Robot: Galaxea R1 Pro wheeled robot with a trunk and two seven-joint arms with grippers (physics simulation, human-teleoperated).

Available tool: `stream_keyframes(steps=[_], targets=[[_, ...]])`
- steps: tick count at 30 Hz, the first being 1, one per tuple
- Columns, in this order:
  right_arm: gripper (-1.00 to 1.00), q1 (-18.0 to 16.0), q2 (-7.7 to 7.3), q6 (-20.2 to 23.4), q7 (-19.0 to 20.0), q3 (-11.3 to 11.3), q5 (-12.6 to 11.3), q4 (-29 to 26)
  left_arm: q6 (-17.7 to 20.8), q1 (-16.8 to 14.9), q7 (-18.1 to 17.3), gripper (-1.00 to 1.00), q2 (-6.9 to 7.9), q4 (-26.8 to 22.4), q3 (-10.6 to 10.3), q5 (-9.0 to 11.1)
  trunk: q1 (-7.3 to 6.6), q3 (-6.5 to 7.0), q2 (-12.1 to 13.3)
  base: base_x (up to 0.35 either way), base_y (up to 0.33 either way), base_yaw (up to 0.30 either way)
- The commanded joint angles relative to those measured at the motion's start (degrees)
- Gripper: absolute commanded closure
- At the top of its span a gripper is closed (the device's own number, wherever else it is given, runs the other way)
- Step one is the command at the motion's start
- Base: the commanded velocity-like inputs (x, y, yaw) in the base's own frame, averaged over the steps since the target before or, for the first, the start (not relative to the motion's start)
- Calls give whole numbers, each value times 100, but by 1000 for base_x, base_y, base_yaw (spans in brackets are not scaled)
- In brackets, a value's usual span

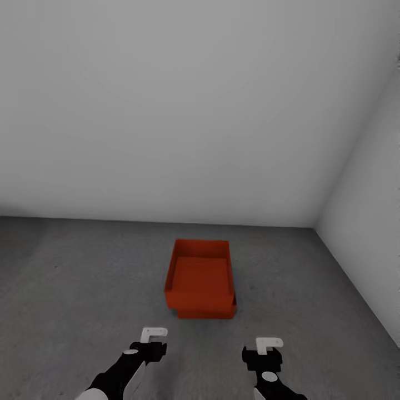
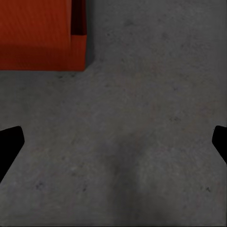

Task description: Move the two storage containers from the living room to the garage. In the garage, place one container on the floor and stack the other container on top of it (either order is fine).

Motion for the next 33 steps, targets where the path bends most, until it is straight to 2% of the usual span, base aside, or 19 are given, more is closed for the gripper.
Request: stream_keyframes(steps=[1,27,33], targets=[[-100,-6,-2,-31,-28,46,-61,5,33,-1,41,-100,5,-12,-48,40,-4,4,-4,-346,0,0],[-100,-6,-2,-24,-20,50,-58,32,33,-1,41,-100,5,3,-47,40,-4,236,-4,-344,0,0],[-100,-6,-2,-24,-20,50,-52,32,33,-1,41,-100,5,5,-47,40,-4,257,-4,-86,0,0]])
